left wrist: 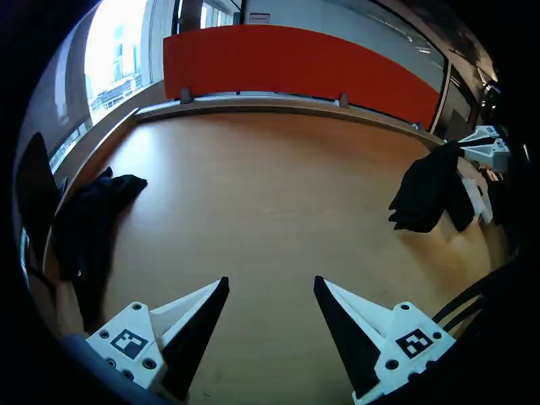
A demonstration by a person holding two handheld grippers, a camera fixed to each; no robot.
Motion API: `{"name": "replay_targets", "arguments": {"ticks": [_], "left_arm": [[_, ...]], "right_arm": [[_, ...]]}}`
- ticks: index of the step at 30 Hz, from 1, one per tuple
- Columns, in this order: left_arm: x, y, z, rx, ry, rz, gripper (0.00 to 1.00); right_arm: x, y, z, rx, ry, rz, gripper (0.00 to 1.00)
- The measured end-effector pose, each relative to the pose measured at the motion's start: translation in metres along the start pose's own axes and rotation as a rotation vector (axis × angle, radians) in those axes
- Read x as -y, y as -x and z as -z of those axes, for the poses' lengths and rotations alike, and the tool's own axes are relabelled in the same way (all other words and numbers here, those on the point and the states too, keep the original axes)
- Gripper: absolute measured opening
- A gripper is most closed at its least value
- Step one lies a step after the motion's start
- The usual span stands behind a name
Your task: Fold towel
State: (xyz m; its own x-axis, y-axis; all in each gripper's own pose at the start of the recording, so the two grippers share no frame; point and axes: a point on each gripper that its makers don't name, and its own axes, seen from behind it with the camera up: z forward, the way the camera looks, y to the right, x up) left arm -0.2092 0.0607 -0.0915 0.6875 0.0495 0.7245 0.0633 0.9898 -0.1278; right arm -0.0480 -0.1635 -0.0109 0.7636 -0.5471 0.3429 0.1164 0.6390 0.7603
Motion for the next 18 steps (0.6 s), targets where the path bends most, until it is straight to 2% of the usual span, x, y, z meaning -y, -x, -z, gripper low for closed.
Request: {"name": "replay_targets", "arguments": {"ticks": [8, 18], "left_arm": [[-0.004, -0.001, -0.001, 0.005, 0.005, -0.016, 0.94], [-0.007, -0.005, -0.003, 0.008, 0.004, -0.022, 0.93]], "right_arm": [[-0.045, 0.013, 0.021, 0.01, 0.06, -0.034, 0.04], [-0.114, 0.035, 0.045, 0.03, 0.15, -0.091, 0.04]]}}
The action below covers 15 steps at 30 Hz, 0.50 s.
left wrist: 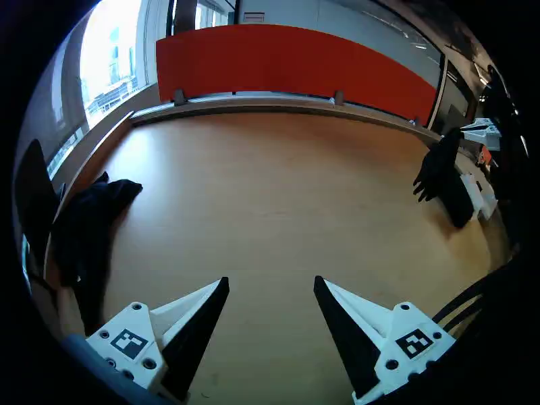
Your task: Fold towel
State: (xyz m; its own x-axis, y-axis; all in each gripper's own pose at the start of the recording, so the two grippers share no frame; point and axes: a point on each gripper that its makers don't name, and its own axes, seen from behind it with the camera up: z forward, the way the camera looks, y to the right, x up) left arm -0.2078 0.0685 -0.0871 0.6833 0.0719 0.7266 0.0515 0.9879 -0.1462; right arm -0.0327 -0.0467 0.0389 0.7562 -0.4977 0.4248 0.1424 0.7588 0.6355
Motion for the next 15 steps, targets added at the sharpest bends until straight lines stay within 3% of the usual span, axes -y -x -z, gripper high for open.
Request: {"name": "replay_targets", "arguments": {"ticks": [15], "left_arm": [[-0.002, -0.005, -0.002, 0.005, -0.015, -0.006, 0.94]], "right_arm": [[-0.098, 0.019, 0.013, 0.038, 0.117, -0.049, 0.04]]}}
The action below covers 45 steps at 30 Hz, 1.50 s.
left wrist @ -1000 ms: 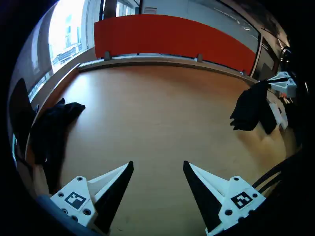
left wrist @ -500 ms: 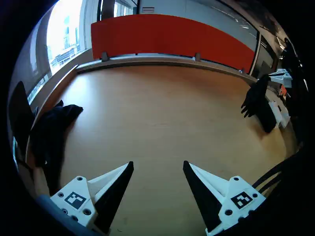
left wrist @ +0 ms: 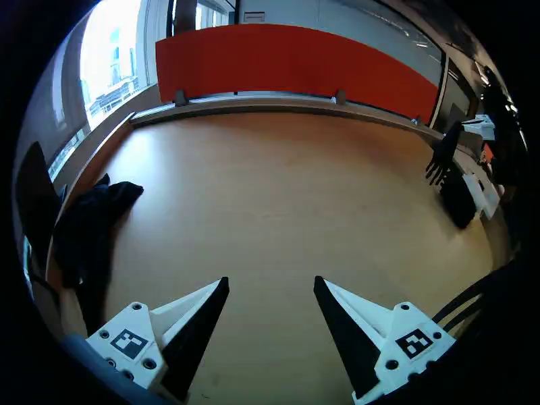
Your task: Fold towel
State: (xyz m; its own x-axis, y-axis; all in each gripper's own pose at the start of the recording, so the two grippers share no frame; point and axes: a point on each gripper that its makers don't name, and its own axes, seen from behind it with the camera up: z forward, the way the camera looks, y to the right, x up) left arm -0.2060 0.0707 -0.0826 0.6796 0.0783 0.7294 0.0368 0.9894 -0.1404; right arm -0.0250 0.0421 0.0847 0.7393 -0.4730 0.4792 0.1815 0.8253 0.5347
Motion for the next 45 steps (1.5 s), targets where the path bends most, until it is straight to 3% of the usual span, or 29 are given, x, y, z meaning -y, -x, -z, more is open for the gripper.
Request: {"name": "replay_targets", "arguments": {"ticks": [11, 19, 33, 45], "left_arm": [[-0.004, -0.006, -0.003, 0.003, -0.003, -0.008, 0.93], [-0.007, -0.01, -0.005, 0.003, -0.003, -0.013, 0.94], [-0.009, -0.014, -0.006, 0.002, -0.002, -0.021, 0.94], [-0.014, -0.017, -0.007, 0.003, 0.01, -0.038, 0.93]], "right_arm": [[-0.059, 0.008, 0.006, 0.039, 0.068, -0.001, 0.04], [-0.087, 0.019, 0.009, 0.069, 0.101, -0.016, 0.04], [-0.1, 0.038, 0.017, 0.09, 0.12, -0.037, 0.04], [-0.103, 0.082, 0.05, 0.126, 0.155, -0.092, 0.04]]}}
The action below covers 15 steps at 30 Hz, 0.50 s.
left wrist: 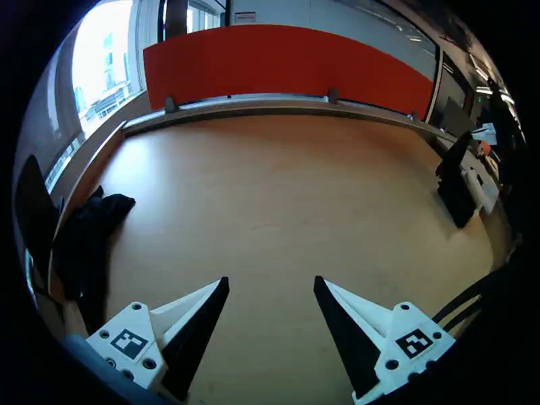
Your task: Fold towel
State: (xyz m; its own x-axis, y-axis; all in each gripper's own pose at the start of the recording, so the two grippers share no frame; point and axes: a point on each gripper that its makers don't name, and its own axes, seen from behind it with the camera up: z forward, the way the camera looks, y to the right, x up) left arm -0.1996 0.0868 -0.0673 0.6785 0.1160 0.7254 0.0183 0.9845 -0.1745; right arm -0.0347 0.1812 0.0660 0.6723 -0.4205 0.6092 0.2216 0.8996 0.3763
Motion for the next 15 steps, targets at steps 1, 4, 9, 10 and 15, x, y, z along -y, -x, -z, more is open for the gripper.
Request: {"name": "replay_targets", "arguments": {"ticks": [1, 4, 9, 10, 15], "left_arm": [[0.0, 0.0, 0.0, 0.0, 0.001, -0.001, 0.93], [-0.001, -0.001, 0.0, -0.001, 0.004, -0.004, 0.93], [-0.001, -0.001, 0.0, -0.001, 0.006, -0.008, 0.93], [-0.001, -0.001, 0.0, 0.0, 0.007, -0.008, 0.93], [-0.002, 0.0, -0.001, 0.002, 0.01, -0.013, 0.93]], "right_arm": [[-0.001, 0.007, 0.003, 0.007, 0.003, -0.008, 0.04], [-0.002, 0.028, 0.01, 0.028, 0.013, -0.033, 0.04], [0.001, 0.064, 0.021, 0.065, 0.022, -0.074, 0.04], [0.002, 0.072, 0.024, 0.074, 0.024, -0.079, 0.04], [0.008, 0.1, 0.031, 0.104, 0.029, -0.104, 0.04]]}}
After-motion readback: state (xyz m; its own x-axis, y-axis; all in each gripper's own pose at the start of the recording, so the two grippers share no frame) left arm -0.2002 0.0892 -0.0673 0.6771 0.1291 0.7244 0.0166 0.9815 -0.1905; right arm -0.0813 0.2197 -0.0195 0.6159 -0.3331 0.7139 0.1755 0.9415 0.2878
